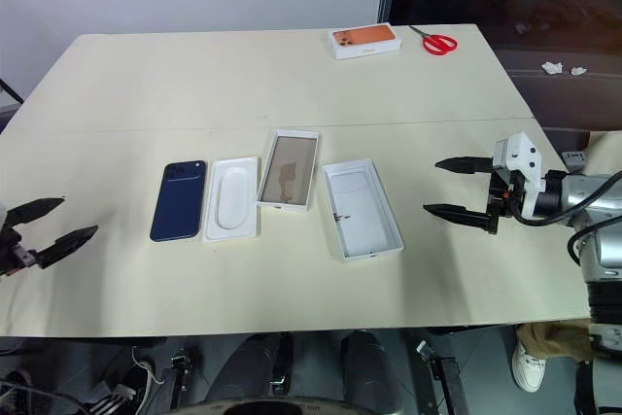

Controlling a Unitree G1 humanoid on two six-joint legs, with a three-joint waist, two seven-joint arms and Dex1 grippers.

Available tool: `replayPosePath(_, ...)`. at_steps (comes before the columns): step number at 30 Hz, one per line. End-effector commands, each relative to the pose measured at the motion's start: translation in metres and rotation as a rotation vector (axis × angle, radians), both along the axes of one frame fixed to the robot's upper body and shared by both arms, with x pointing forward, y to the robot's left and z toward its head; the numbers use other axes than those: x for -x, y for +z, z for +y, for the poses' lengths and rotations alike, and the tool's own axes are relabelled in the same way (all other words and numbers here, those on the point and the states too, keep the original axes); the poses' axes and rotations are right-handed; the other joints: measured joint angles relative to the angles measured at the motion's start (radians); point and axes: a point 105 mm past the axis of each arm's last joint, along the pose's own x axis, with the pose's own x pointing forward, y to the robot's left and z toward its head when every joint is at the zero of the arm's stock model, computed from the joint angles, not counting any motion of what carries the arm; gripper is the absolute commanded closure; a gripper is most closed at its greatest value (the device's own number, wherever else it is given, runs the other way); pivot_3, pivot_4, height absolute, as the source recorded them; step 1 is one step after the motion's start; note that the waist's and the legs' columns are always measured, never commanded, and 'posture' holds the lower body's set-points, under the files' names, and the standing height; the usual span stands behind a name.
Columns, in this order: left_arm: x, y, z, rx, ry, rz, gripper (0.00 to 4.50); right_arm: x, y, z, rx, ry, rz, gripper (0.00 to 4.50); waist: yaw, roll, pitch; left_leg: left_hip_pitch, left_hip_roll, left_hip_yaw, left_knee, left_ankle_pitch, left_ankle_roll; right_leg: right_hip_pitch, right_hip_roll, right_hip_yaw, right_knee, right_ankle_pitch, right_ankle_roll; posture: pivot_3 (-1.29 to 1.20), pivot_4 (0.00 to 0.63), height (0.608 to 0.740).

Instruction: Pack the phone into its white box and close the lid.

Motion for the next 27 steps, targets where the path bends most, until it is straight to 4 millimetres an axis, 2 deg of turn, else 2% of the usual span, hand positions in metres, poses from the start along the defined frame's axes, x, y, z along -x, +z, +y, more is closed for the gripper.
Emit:
replayPosePath(1,-0.001,0.015,0.000,-0.010,-0.010,-0.070,0.00,-0.003,0.015,0.000,0.009,-0.001,-0.067,0.02,0.002,0.000,0.000,0.000,0.000,0.000,0.000,0.000,0.000,0.000,0.000,0.000,0.000,0.000,0.000,0.00,0.150,0.740)
replayPosePath(14,-0.014,0.009,-0.019,0.041,-0.025,-0.024,0.00,-0.008,0.013,0.007,0.012,-0.001,-0.077,0.02,0.001,0.000,0.000,0.000,0.000,0.000,0.000,0.000,0.000,0.000,0.000,0.000,0.000,0.000,0.000,0.00,0.150,0.740)
replayPosePath(21,-0.025,0.005,-0.059,0.172,-0.085,0.044,0.00,-0.014,0.014,0.018,0.030,0.002,-0.102,0.02,0.001,0.000,0.000,0.000,0.000,0.000,0.000,0.000,0.000,0.000,0.000,0.000,0.000,0.000,0.000,0.00,0.150,0.740)
replayPosePath(27,-0.042,0.012,-0.091,0.346,-0.066,0.078,0.00,-0.025,0.023,0.047,0.061,0.030,-0.179,0.02,0.001,0.000,0.000,0.000,0.000,0.000,0.001,0.000,0.000,0.000,0.000,0.000,0.000,0.000,0.000,0.00,0.150,0.740)
